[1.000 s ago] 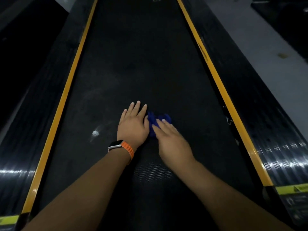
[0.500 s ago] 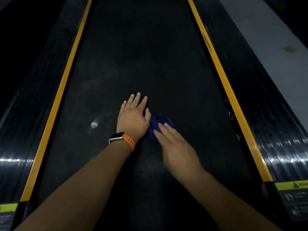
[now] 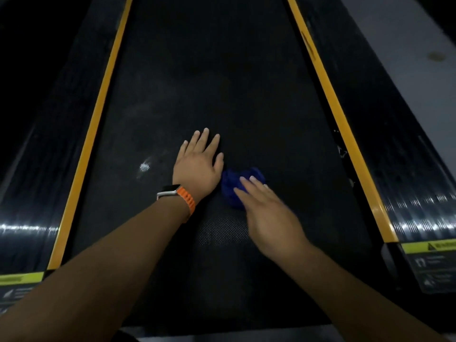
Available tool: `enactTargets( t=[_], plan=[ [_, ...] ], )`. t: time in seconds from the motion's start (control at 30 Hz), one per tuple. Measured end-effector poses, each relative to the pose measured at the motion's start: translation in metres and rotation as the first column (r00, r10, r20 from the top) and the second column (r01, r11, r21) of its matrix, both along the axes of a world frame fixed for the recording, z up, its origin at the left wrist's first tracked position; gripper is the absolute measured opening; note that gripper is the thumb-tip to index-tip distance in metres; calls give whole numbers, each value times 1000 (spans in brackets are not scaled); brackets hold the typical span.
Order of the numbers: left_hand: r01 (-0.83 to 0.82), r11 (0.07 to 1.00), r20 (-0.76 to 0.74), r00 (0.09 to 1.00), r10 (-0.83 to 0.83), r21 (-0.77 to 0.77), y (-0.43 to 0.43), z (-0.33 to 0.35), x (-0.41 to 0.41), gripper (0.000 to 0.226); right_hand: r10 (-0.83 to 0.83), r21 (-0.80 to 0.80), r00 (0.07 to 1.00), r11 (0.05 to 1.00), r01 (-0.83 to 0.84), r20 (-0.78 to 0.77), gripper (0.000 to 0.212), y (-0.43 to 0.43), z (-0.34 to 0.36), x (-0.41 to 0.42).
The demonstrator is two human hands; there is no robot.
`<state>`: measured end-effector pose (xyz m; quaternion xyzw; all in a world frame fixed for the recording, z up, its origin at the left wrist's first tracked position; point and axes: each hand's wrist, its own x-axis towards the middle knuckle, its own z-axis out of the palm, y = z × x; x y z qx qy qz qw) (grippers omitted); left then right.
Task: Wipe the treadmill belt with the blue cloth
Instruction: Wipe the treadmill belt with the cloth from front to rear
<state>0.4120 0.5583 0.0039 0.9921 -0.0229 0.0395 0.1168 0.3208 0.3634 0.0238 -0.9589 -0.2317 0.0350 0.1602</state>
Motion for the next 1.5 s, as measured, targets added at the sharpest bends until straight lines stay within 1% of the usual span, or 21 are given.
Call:
enactTargets(
  t=[0.07, 0.17, 0.23, 0.27, 0.3, 0.37, 0.47, 0.57, 0.67, 0.73, 0.77, 0.83, 0.9, 0.97, 1.03, 1.07, 1.17, 1.23, 1.3, 1.4, 1.5],
  plan=[
    [8, 1000, 9, 1000, -8, 3, 2, -2, -19, 56, -99, 14, 994, 995, 99, 47, 50, -40, 1, -4],
    [-7, 1000, 15, 1000, 7, 7, 2, -6, -29, 56, -398, -21, 918, 917, 397, 1, 47, -104, 12, -10],
    [-13, 1000, 27, 1000, 12, 15, 0, -5, -28, 56, -534, -6, 845, 845, 535, 33, 48, -100, 11, -12],
    [-13, 1000, 29, 1000, 12, 16, -1, -5, -27, 56, -537, -7, 842, 843, 538, 56, 50, -80, 11, -16],
    [-15, 1000, 29, 999, 14, 17, -2, -5, -27, 56, -476, 6, 876, 879, 477, 80, 54, -54, 5, -21],
    [-17, 1000, 38, 999, 16, 19, -1, -6, -27, 59, -213, -3, 971, 977, 214, 112, 59, 6, -9, -38],
    [-9, 1000, 29, 1000, 9, 12, -1, -4, -27, 64, 52, -3, 997, 999, -52, 56, 59, 33, -9, -49],
    [-18, 1000, 35, 999, 18, 15, -1, -2, -28, 63, 6, -28, 995, 1000, -3, 102, 53, -31, -8, -38],
    [-30, 999, 27, 999, 29, 16, -3, -3, -29, 61, -317, -36, 947, 947, 319, 53, 48, -105, 5, -37],
    [-34, 999, 29, 999, 33, 12, -4, -2, -29, 58, -462, -22, 886, 886, 463, 29, 49, -101, 9, -43],
    [-34, 999, 28, 999, 34, 9, -4, -2, -30, 57, -464, -19, 884, 885, 465, 51, 50, -83, 7, -48],
    [-35, 999, 31, 999, 35, 5, -4, -1, -31, 59, -316, 6, 940, 948, 318, 129, 53, -31, -4, -64],
    [-28, 1000, 27, 999, 28, -6, -4, 2, -31, 62, -61, -6, 993, 998, 62, 97, 57, 17, -10, -82],
    [-26, 1000, 17, 1000, 26, -9, -3, 3, -31, 62, 84, 1, 994, 996, -84, 70, 58, 21, -8, -84],
    [-27, 1000, 16, 999, 27, -13, -3, 3, -32, 59, 100, -23, 991, 995, -98, 84, 56, -14, -9, -76],
    [-28, 999, 16, 999, 28, -16, -3, 4, -33, 56, 49, -44, 995, 998, -46, 82, 54, -42, -10, -73],
    [-28, 1000, 20, 999, 28, -8, -4, 3, -32, 54, -247, -58, 968, 967, 249, 53, 51, -118, 0, -71],
    [-25, 1000, 27, 999, 25, -2, -4, 3, -32, 54, -367, 5, 929, 930, 367, 43, 50, -109, 2, -79],
    [-35, 999, 30, 999, 35, -11, -6, 3, -33, 53, -303, 47, 949, 953, 300, 88, 51, -63, -7, -85],
    [-28, 999, 47, 998, 29, -16, -12, 3, -35, 51, 1, 59, 999, 998, -4, 48, 53, -3, -10, -81],
    [-7, 1000, 47, 999, 7, 0, -18, 2, -35, 50, 91, -6, 994, 996, -91, 54, 53, -35, -9, -60]
  ],
)
